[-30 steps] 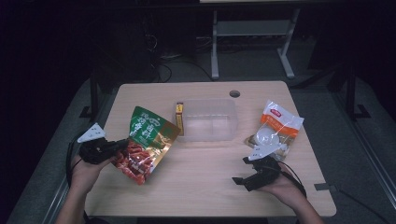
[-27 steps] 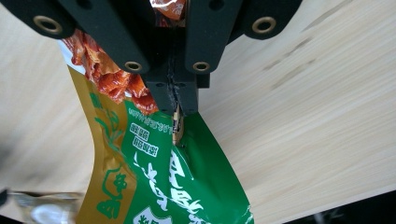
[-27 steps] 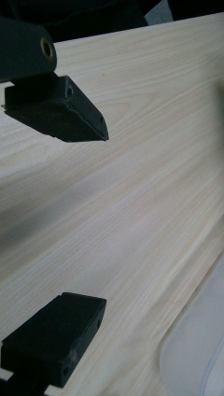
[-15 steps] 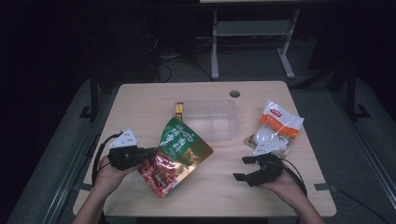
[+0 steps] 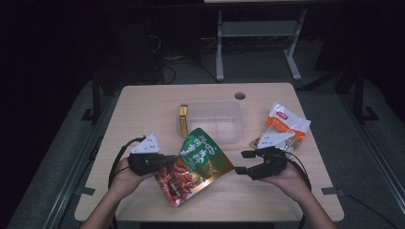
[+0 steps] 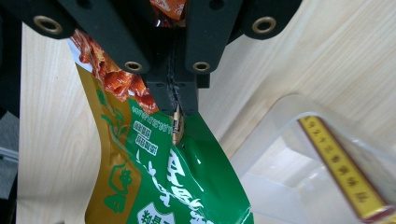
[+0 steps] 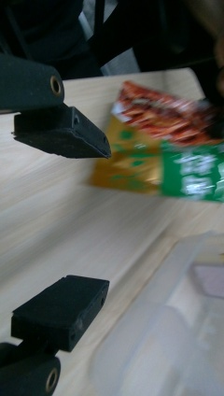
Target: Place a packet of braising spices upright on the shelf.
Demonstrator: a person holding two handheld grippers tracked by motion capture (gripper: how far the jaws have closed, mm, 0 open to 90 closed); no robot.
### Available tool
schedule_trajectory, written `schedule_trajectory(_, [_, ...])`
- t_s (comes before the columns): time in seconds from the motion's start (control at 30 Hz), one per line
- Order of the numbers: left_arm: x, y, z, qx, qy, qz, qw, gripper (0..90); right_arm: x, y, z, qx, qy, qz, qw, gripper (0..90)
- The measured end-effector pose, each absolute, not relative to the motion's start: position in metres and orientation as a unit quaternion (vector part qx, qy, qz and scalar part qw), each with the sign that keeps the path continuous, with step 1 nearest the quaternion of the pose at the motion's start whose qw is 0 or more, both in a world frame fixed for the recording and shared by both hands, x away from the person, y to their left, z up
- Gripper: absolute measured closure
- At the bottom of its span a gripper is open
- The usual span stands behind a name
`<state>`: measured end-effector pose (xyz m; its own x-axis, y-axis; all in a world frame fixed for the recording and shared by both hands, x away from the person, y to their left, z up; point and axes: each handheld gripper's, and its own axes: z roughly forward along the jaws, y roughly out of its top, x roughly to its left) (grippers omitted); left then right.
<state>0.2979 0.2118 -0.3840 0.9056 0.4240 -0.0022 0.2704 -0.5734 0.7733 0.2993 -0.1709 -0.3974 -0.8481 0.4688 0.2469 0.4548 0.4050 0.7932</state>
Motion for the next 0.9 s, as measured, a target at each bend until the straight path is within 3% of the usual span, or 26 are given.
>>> schedule_trajectory(0.3, [0.302,0.198,-0.383,0.894,0.166,0.079,0.409,89.9,0.319,-0.151,-0.382,0.246,0.836,0.491,-0.011,39.5])
schedule_trajectory(0.77, [0.306,0.186,-0.372,0.895,0.135,0.092,0.415,89.8,0.346,-0.129,-0.385,0.221,0.849,0.478,-0.041,50.3])
schedule_trajectory(0.9, [0.304,0.187,-0.372,0.896,0.128,0.093,0.415,89.8,0.345,-0.132,-0.389,0.219,0.848,0.48,-0.045,60.4])
